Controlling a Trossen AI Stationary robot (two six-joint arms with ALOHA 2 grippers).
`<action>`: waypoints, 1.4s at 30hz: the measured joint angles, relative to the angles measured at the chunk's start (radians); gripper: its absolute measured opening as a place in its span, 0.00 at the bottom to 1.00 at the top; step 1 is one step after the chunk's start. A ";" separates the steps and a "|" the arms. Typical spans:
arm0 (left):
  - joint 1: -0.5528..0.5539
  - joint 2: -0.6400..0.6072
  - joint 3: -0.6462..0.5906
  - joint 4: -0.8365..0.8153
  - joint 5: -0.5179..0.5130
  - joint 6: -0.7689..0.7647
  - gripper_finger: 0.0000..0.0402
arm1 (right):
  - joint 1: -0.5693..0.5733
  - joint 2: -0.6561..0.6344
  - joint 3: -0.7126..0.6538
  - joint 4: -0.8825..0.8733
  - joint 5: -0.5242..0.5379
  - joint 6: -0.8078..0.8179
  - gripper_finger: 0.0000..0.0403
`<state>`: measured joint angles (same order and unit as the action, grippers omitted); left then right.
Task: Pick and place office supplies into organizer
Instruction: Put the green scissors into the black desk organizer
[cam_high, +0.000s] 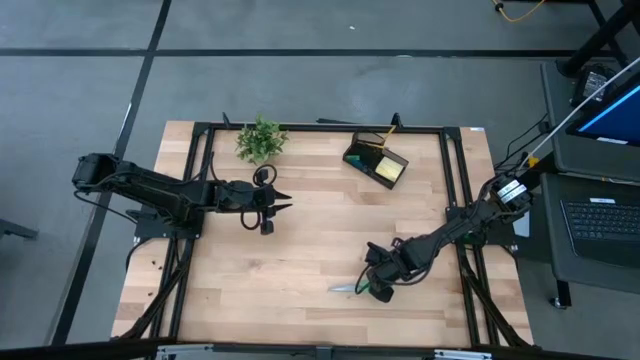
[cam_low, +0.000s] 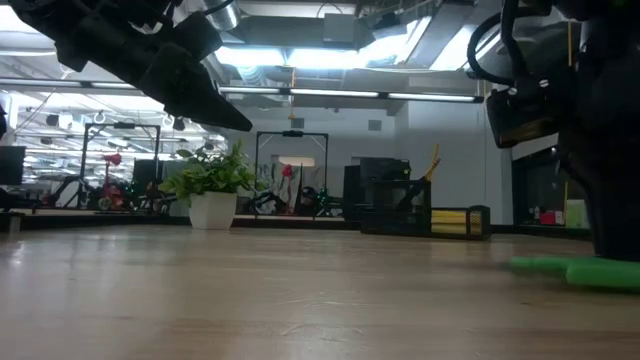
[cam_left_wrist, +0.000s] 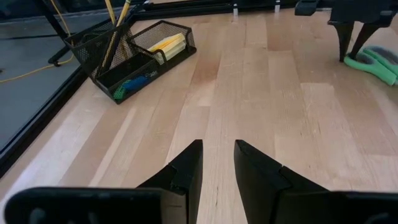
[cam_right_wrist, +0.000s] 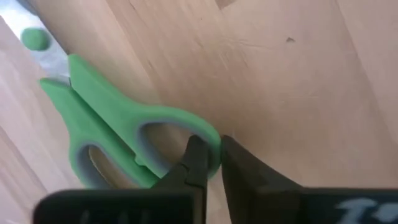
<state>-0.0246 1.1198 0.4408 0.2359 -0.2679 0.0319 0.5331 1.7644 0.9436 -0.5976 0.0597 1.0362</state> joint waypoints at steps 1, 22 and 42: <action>0.000 0.000 0.000 0.000 -0.001 0.000 0.21 | 0.000 0.000 0.000 0.000 0.007 -0.007 0.07; 0.000 0.000 0.000 0.000 -0.009 0.016 0.21 | -0.021 0.010 0.103 -0.231 0.291 -0.138 0.06; 0.000 0.000 0.000 0.000 -0.010 0.017 0.21 | -0.187 0.003 0.516 -0.894 0.691 -0.327 0.06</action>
<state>-0.0246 1.1198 0.4408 0.2363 -0.2783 0.0486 0.3461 1.7675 1.4599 -1.4916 0.7502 0.7091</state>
